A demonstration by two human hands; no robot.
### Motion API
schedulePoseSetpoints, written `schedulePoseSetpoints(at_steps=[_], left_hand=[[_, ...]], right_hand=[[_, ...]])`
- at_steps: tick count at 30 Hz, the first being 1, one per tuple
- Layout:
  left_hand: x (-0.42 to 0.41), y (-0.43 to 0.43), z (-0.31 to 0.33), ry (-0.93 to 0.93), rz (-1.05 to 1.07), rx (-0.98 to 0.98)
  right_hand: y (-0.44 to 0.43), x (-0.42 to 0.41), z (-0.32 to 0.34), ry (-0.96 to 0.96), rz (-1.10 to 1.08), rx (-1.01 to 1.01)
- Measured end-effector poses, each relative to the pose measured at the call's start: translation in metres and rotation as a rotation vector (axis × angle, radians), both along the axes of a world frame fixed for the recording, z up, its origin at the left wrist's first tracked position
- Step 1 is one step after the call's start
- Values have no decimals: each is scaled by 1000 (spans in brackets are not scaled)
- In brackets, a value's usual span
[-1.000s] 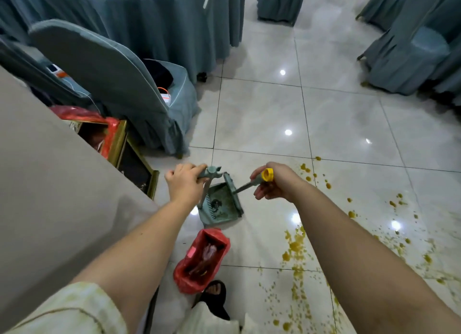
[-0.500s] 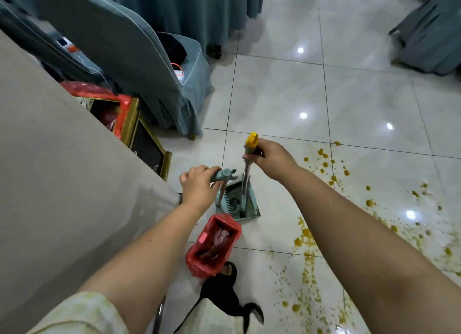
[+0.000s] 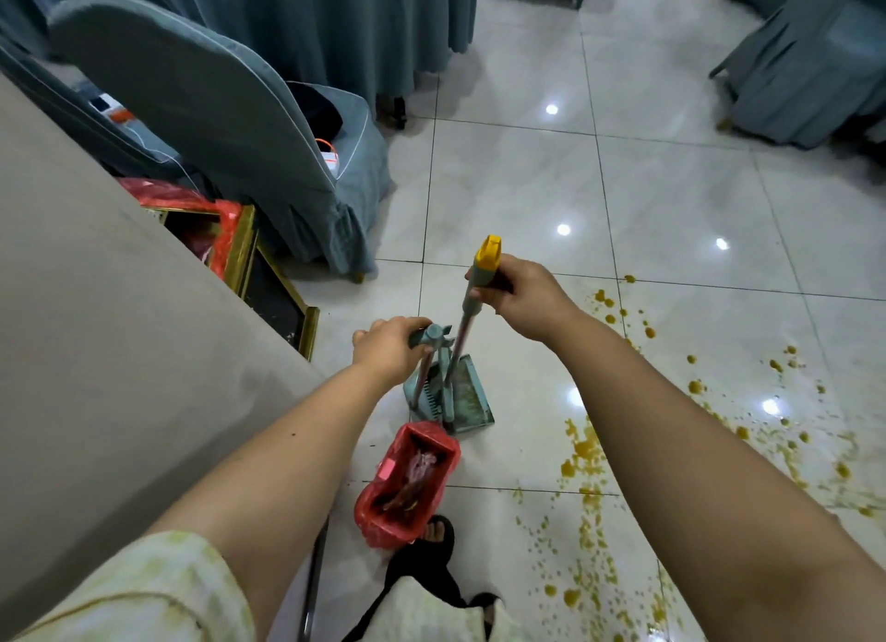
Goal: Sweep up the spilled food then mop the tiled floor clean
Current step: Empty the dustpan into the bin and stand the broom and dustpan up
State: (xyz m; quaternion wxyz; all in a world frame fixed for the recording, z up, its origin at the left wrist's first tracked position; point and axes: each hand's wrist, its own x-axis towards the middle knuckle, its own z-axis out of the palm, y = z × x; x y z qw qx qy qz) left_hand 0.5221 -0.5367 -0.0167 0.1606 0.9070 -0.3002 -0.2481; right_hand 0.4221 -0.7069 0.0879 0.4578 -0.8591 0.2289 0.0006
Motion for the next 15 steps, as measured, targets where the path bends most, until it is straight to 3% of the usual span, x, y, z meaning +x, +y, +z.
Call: schedulePoseSetpoints(at_steps=[9,12,15], left_hand=[[34,-23,-2,252,-123,8],[40,-29,1,499,-124,-104],[40,-32,4,612,-169,-131]], right_hand=[[4,9,-13,-56,27,33],[2,16,-16,-48,56,38],[1,18,-19,-44,57,28]])
